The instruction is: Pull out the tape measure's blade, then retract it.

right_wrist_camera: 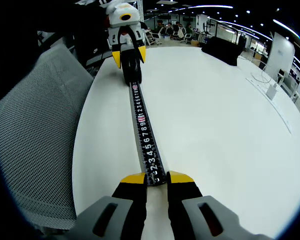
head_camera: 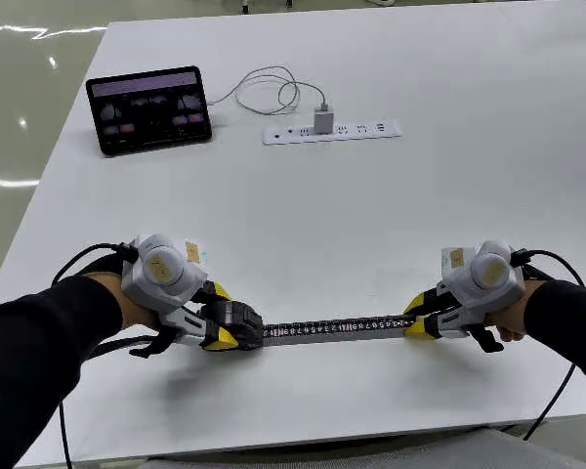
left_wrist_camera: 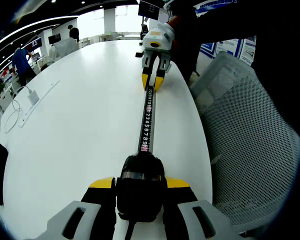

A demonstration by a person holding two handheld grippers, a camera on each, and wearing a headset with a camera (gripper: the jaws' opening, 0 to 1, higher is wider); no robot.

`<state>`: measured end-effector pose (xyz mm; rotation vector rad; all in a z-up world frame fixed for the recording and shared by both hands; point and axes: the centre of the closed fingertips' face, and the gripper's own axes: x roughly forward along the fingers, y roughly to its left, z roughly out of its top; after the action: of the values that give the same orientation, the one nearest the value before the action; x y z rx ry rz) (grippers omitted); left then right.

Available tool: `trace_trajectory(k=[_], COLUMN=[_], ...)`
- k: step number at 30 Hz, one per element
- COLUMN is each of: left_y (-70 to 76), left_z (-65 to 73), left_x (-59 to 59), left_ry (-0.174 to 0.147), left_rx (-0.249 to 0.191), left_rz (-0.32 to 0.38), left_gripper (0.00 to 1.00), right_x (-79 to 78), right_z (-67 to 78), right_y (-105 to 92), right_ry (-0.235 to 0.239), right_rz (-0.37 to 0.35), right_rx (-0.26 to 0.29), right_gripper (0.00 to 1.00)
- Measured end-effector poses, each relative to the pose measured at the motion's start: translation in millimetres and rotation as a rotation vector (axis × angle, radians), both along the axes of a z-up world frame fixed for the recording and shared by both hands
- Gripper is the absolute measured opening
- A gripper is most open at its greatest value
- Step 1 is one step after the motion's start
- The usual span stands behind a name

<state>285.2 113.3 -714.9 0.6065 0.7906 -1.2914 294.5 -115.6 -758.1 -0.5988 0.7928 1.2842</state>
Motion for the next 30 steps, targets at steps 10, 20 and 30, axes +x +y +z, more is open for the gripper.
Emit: trace_trajectory(k=[10, 20, 30], left_y=[0.2, 0.3, 0.5], left_z=[-0.4, -0.9, -1.4], left_x=[0.1, 0.3, 0.6], left_ry=[0.001, 0.001, 0.000], left_rx=[0.000, 0.000, -0.001], left_rz=[0.003, 0.006, 0.007], left_gripper=[0.32, 0.32, 0.32], right_x=[0.1, 0.0, 0.0], right_z=[0.2, 0.3, -0.6], right_y=[-4.5, -8.8, -11.1], right_ry=[-0.001, 0.001, 0.005], right_rz=[-0.005, -0.015, -0.020], right_rx=[-0.002, 0.003, 0.003], right_gripper=[0.10, 0.10, 0.10])
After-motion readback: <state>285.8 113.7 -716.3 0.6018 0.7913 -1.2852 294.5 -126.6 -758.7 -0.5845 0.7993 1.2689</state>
